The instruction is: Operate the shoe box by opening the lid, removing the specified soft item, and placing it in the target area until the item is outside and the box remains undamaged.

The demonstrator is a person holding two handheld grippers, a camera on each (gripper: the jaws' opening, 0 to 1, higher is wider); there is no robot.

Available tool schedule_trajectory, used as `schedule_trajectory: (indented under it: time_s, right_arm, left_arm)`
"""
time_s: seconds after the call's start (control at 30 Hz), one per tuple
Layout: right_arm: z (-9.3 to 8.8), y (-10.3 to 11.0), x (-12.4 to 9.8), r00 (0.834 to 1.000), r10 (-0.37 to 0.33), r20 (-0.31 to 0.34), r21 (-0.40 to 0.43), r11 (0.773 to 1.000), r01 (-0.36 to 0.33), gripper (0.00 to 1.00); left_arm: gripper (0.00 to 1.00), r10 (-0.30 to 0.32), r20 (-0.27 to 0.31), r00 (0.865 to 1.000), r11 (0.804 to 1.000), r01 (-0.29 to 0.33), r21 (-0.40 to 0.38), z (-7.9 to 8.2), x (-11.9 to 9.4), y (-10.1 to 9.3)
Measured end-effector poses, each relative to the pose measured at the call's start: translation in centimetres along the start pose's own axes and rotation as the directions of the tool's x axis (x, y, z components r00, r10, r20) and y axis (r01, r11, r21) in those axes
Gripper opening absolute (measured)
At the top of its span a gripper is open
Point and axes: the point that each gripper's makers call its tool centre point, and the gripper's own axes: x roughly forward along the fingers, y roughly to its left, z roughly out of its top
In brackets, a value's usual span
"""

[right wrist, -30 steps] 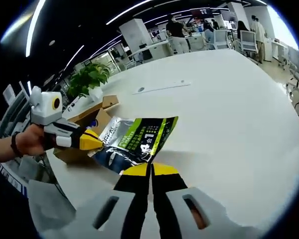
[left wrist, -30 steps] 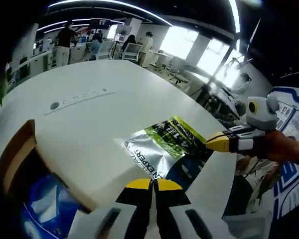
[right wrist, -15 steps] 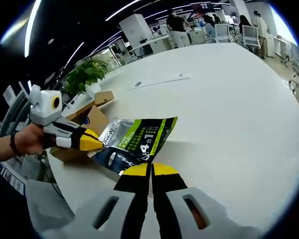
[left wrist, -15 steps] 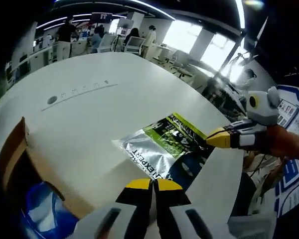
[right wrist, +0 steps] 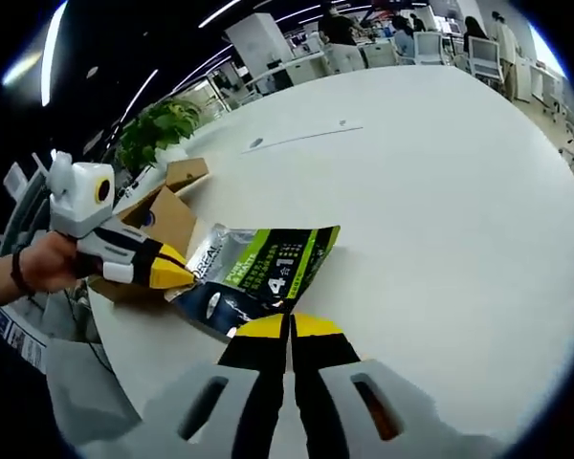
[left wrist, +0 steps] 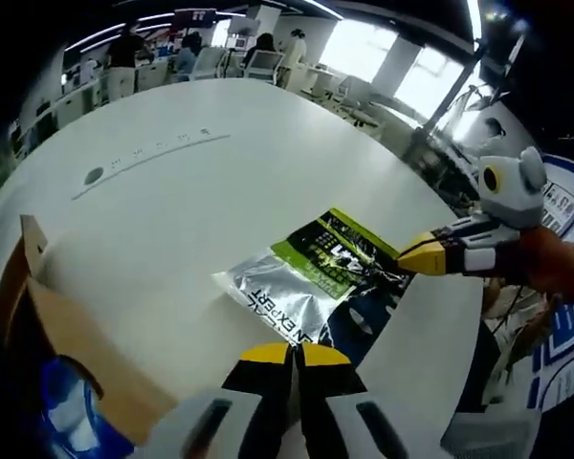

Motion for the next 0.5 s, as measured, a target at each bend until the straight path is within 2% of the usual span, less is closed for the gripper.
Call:
schedule_trajectory:
  time_s: [0.37,0.43,0.5]
  right_arm:
    - [-1.7,-1.2,0.7,0.999,-0.019,-0.029,0.033,0.999,0.02,0.0]
    - [-1.7,-1.4,0.8,0.999,-0.025,-0.028,0.041,0.999,0.026,0.0]
    - [-1.5,-1.7,1.0,0.999,-0.029,-0.025,0.047,0.998,0.03,0.0]
  left_arm:
    - [0.01,0.063,-0.047,0.997,0.998,-0.064,-0.018,-0.6,1.7,0.4]
    - [0.01,0.071,-0.047,0.996,0.997,-0.073,-0.038,-0.5,2.1,0.6]
    - [0.01,0.104,-0.047,0.993,0.99,-0.108,-0.095,-0.5,2.6,1.5]
